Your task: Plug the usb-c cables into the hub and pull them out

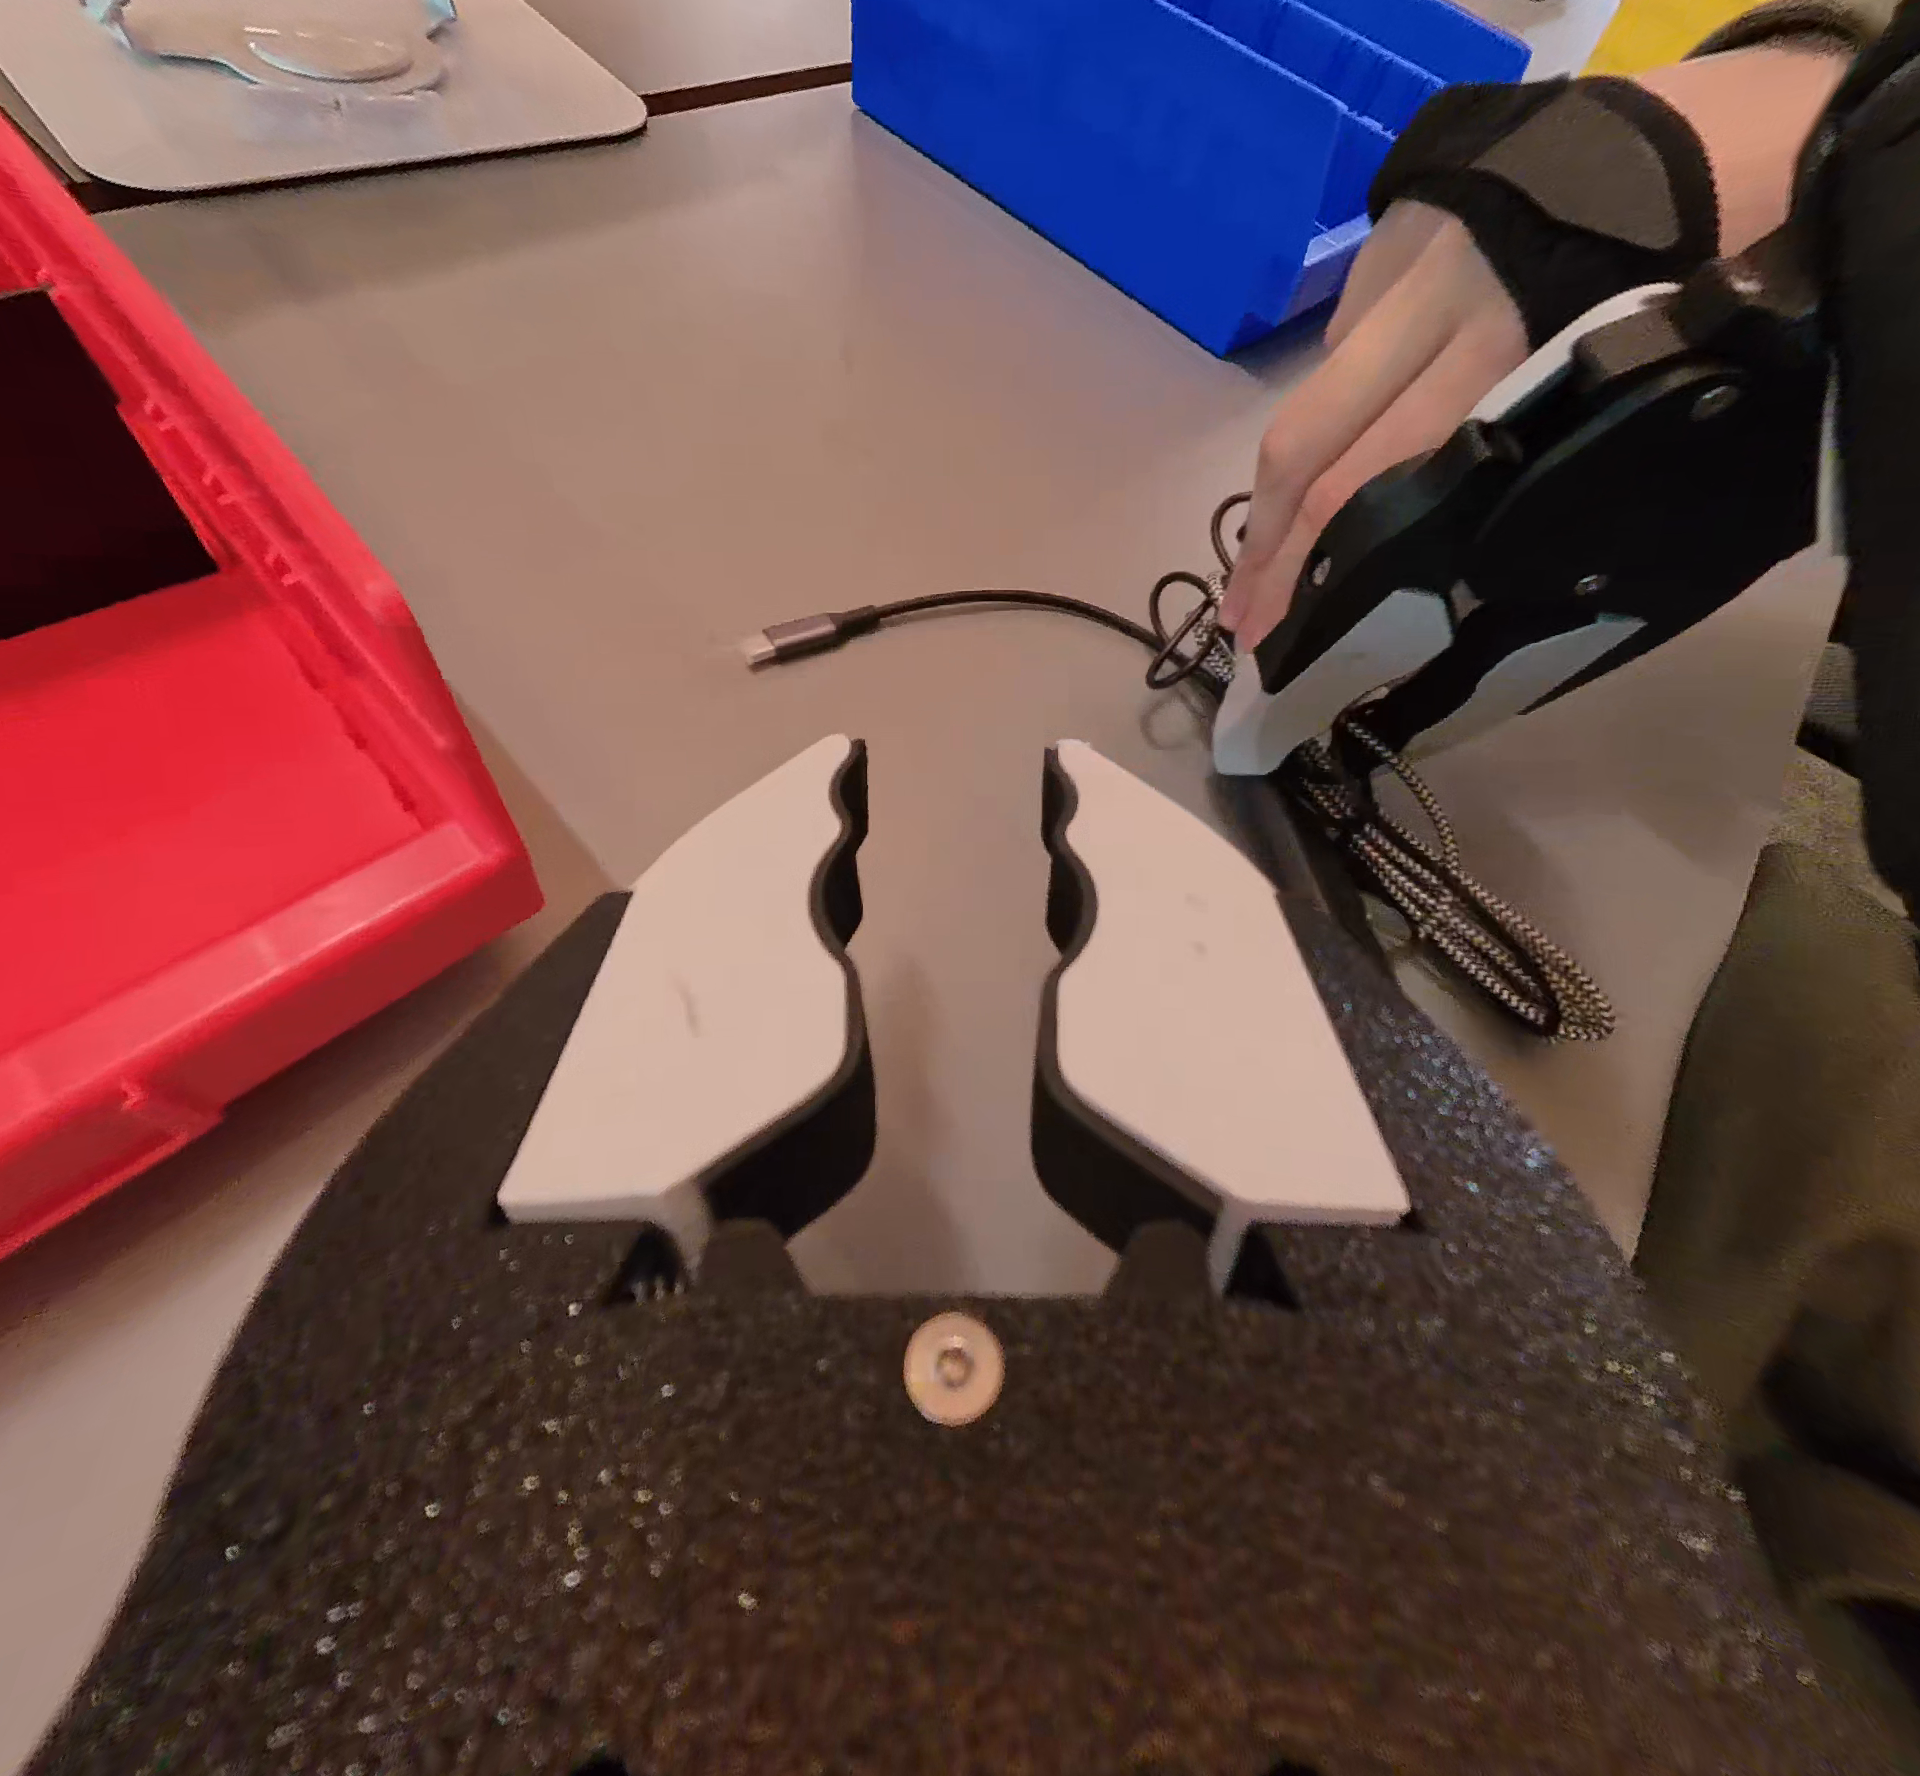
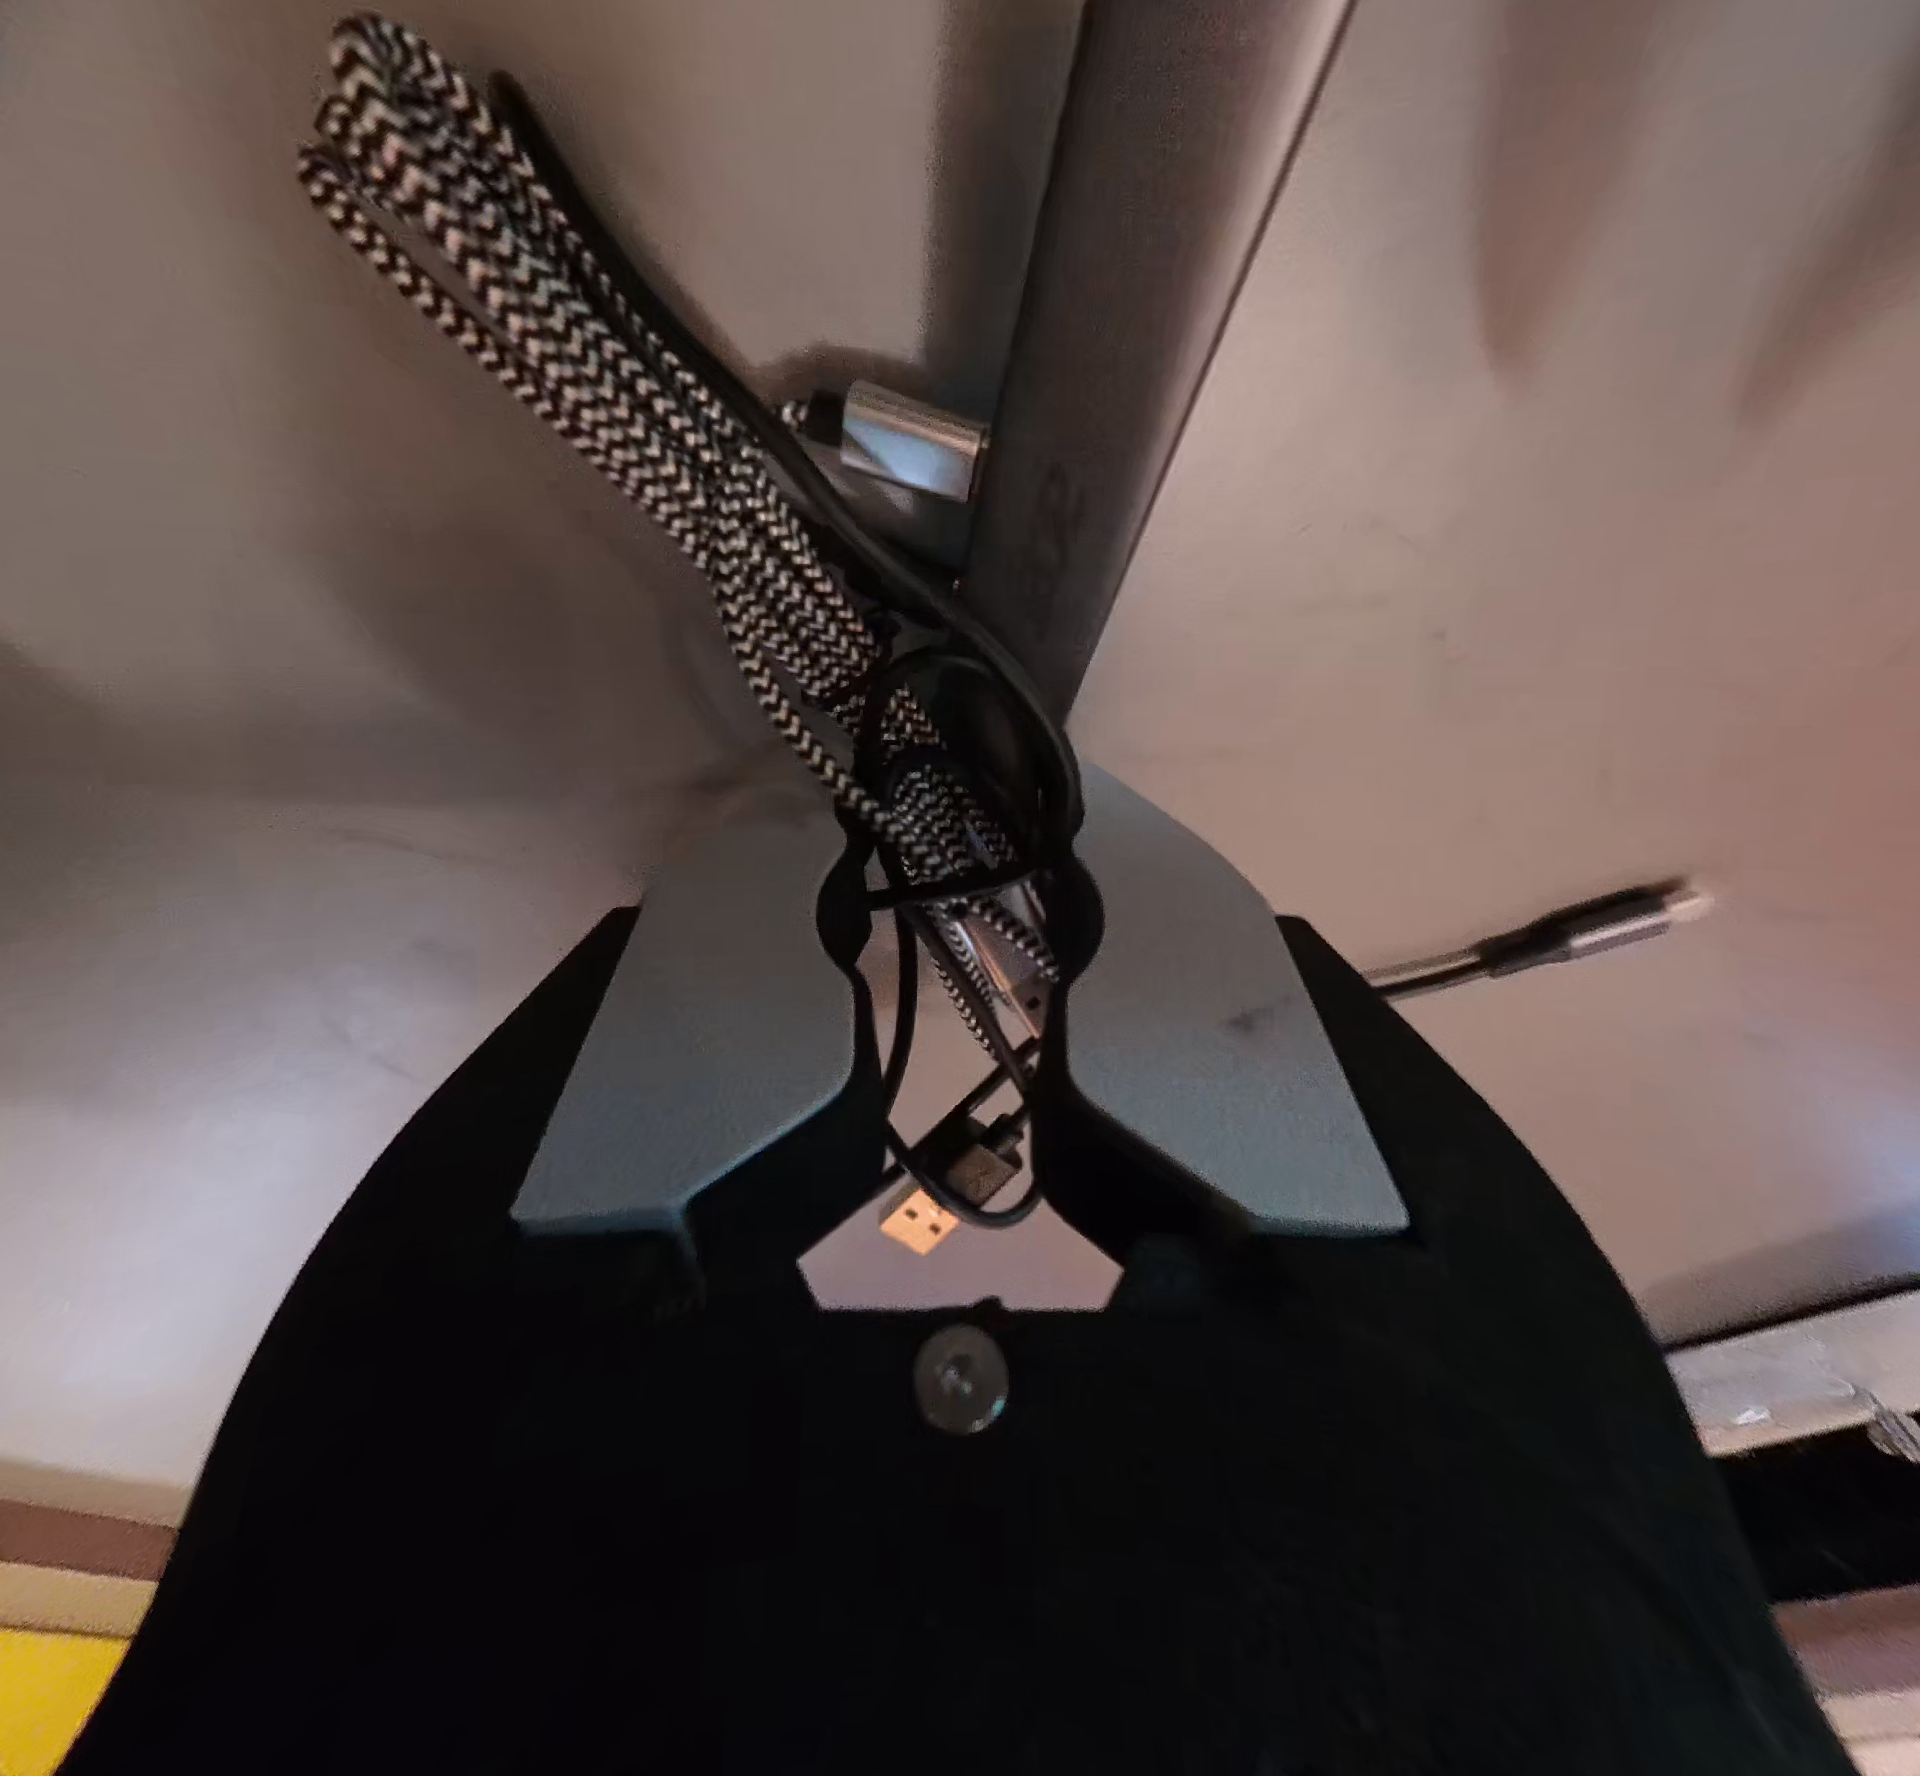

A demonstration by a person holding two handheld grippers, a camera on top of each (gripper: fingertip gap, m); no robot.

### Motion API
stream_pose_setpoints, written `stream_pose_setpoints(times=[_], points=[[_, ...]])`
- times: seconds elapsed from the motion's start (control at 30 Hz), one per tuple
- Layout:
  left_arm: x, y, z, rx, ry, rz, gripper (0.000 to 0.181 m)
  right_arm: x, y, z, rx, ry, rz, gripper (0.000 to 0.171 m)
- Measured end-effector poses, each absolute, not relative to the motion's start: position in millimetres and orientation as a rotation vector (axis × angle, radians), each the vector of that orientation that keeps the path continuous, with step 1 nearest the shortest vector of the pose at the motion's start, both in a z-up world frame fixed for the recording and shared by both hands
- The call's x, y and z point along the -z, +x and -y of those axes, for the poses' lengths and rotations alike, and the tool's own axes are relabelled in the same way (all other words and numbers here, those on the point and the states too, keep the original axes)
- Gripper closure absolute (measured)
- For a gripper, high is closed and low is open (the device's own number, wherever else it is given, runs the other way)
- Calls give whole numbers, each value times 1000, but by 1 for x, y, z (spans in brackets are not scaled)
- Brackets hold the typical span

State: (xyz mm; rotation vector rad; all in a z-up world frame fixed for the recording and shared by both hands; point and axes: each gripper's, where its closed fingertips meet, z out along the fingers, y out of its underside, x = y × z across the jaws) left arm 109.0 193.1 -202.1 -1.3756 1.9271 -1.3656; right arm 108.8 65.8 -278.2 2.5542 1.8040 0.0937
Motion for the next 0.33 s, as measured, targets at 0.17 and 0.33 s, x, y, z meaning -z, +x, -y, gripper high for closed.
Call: stream_pose_setpoints(times=[0.17, 0.33], points=[[199, 109, -200, 1377, -1389, -1888, 150, 264, 114, -66, -182, 2587, -1804, 148], [196, 108, -205, 1384, -1394, -1863, 150, 228, 132, -68, -308, 2703, -1767, 149]])
